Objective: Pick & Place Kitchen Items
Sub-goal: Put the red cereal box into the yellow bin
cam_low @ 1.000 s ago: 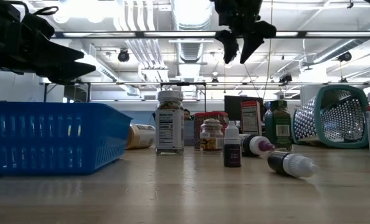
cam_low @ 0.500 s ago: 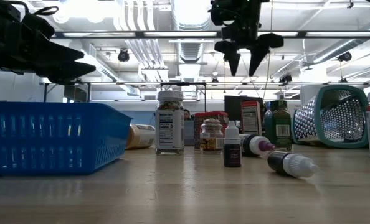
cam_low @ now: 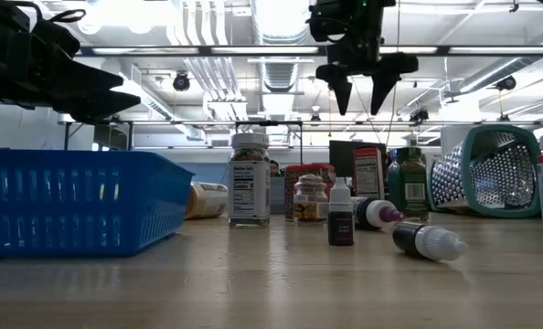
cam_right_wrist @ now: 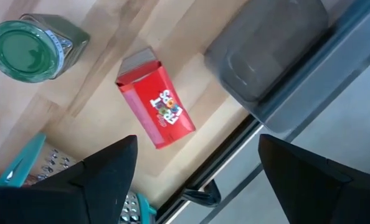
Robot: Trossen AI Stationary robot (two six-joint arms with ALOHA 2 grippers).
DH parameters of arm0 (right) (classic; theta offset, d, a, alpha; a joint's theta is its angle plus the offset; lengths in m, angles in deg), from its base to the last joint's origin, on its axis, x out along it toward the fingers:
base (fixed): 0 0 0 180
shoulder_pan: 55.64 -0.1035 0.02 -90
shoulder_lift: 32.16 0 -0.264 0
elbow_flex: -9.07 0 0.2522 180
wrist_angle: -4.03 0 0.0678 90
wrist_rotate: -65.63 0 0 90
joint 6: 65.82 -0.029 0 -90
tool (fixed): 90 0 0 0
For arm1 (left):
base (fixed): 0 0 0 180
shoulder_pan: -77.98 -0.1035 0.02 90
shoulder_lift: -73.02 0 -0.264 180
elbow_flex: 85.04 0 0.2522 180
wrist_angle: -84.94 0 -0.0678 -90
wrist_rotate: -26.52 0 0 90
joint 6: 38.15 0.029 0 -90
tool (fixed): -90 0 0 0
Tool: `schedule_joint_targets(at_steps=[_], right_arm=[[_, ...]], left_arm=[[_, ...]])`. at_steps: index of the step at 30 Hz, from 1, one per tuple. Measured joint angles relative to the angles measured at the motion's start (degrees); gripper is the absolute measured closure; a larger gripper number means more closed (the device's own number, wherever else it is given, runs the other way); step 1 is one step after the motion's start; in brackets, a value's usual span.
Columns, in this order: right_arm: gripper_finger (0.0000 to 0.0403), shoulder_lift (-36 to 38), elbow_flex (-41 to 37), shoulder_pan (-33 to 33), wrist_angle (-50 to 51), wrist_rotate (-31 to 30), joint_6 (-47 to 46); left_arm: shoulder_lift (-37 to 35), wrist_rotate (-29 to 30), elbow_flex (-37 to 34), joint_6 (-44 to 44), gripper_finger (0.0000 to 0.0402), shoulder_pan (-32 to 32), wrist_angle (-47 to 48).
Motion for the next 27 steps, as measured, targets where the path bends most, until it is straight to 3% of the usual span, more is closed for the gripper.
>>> schedule_joint_targets(at_steps=[7, 27], right_arm=[[0.0066, 0.0, -1.61, 0.0, 0.04, 0.0, 0.05], [0.012, -0.16, -9.58, -0.15, -5.4, 0.06, 2.91]], left_arm=[[0.01, -0.02, 0.0, 0.0, 0.0039, 0.0, 0.0], [0.01, 0.0, 0.01, -0.01, 0.0039, 0.02, 0.0]])
